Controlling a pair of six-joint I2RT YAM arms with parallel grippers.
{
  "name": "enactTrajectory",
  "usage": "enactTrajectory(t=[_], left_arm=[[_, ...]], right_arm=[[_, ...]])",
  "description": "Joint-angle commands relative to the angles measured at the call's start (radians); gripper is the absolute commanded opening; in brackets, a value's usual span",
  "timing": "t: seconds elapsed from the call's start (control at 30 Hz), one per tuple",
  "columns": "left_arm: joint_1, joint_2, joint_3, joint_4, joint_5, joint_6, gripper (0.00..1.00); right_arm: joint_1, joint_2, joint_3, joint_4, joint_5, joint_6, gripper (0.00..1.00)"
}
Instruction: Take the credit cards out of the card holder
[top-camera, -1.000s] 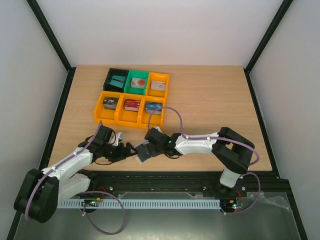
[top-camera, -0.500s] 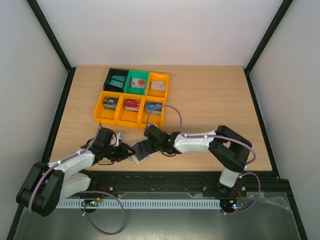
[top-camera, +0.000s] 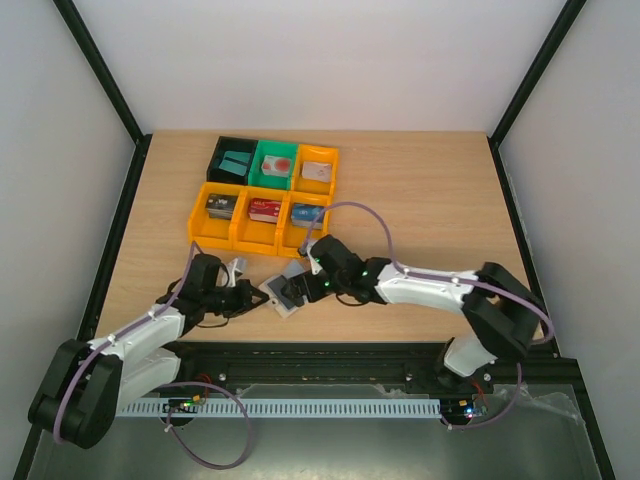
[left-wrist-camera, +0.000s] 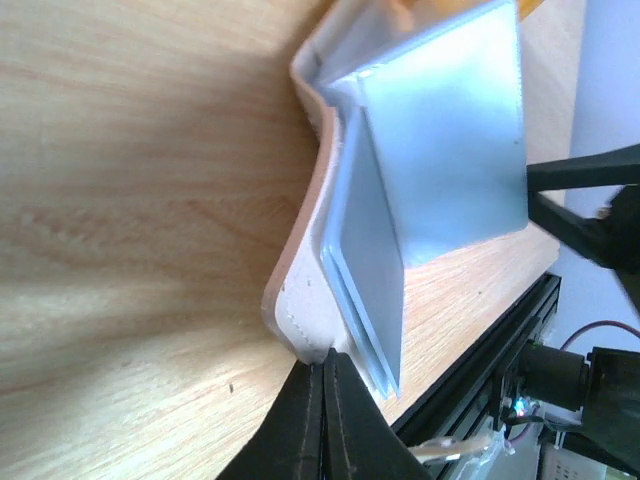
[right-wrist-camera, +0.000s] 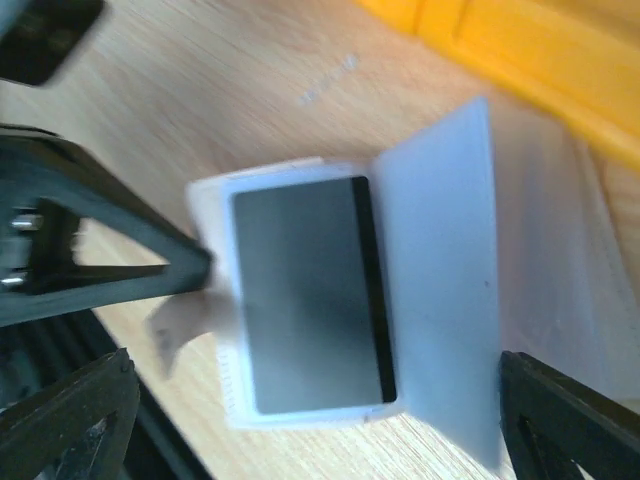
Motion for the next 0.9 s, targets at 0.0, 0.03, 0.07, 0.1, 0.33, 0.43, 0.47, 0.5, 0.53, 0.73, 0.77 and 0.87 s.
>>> enactTrajectory(t=[0.0,0.03,0.07,0.1,0.33,0.43,0.47,0.5,0.53,0.73,0.77,0.87], left_arm=[[0.012,-0.024,-0.009,0.063,-0.004,0.006,0.02],[0.012,-0.022,-0.012,0.059,-0.014,0.007,0.02],[0.012,-0.017,-0.014,0.058,-0.023,0.007,0.02],[0.011,-0.013,-0.017,0.058,-0.029,0.006,0.02],[0.011,-0.001,-0.019,0.062,-0.045,0.007,0.02],[0.012,-0.001,-0.022,0.073,-0.045,0.013,0.02],[0.011,-0.002,-0.022,0.076,-0.048,0.014,0.02],[0.010,-0.002,-0.022,0.075,-0.052,0.016,0.02],[0.010,-0.001,-0.023,0.076,-0.054,0.017,0.02],[0.003,0.001,-0.033,0.095,-0.054,0.009,0.02],[0.003,0.001,-0.034,0.097,-0.054,0.008,0.02],[0.003,0.004,-0.039,0.114,-0.046,0.000,0.02]], right_arm=[[-0.042,-0.135,0.004,-0.087,-0.066,-0.131,0.95],[-0.047,-0.149,0.008,-0.097,-0.069,-0.143,0.95],[-0.047,-0.159,0.011,-0.104,-0.069,-0.152,0.95],[-0.047,-0.164,0.017,-0.110,-0.065,-0.155,0.95],[-0.047,-0.127,0.072,-0.093,-0.124,-0.187,0.76],[-0.050,-0.072,0.056,-0.002,-0.267,-0.205,0.61],[-0.054,-0.043,0.048,0.017,-0.278,-0.201,0.55],[-0.065,-0.009,0.049,0.019,-0.288,-0.195,0.48],[-0.071,0.028,0.054,0.013,-0.306,-0.194,0.45],[-0.104,0.153,0.078,0.024,-0.302,-0.179,0.45],[-0.104,0.161,0.082,0.027,-0.298,-0.174,0.45],[-0.104,0.194,0.099,0.012,-0.264,-0.170,0.44]])
